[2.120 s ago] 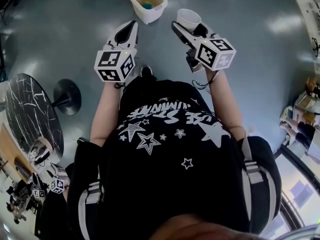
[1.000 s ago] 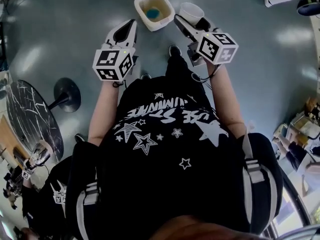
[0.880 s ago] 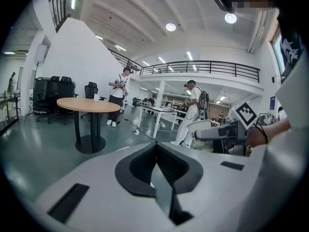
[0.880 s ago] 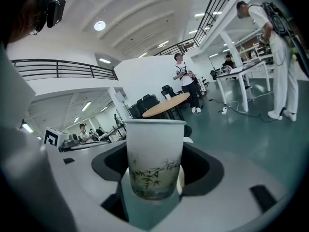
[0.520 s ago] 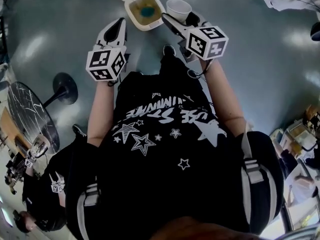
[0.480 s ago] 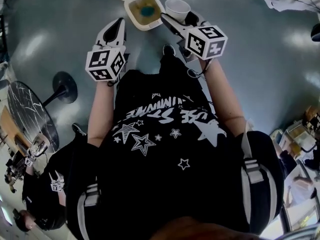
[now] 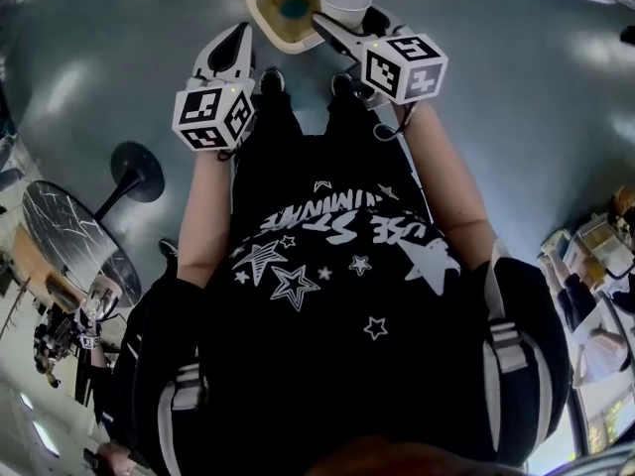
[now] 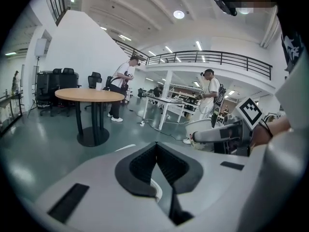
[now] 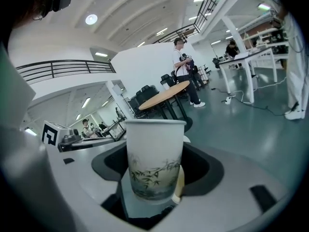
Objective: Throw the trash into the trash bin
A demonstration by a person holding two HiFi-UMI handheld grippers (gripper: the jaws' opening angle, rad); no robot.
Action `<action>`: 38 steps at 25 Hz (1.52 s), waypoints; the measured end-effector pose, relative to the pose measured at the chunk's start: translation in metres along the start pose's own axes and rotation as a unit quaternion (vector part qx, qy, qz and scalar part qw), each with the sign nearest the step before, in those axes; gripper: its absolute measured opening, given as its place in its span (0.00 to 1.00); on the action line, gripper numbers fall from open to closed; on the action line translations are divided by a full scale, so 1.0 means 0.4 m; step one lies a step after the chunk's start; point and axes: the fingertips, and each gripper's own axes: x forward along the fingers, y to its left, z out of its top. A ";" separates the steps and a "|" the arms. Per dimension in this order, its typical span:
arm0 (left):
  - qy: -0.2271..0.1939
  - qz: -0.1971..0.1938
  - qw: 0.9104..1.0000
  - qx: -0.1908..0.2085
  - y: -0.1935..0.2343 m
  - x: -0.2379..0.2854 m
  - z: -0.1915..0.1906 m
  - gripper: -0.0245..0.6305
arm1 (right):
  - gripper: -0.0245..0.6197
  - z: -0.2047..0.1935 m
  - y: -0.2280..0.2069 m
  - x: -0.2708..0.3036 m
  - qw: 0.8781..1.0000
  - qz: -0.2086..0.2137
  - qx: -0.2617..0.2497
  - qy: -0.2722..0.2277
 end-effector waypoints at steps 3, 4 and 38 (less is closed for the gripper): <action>0.015 -0.029 0.999 0.007 0.039 0.024 -0.002 0.05 | 0.53 0.020 0.015 0.033 0.999 -0.028 0.021 -0.017; 0.022 -0.041 0.999 0.009 0.049 0.033 -0.008 0.05 | 0.53 0.017 0.016 0.044 0.999 -0.037 0.027 -0.020; 0.116 -0.085 0.990 -0.014 0.170 0.295 -0.382 0.05 | 0.53 -0.300 -0.221 0.335 0.990 -0.102 0.093 0.037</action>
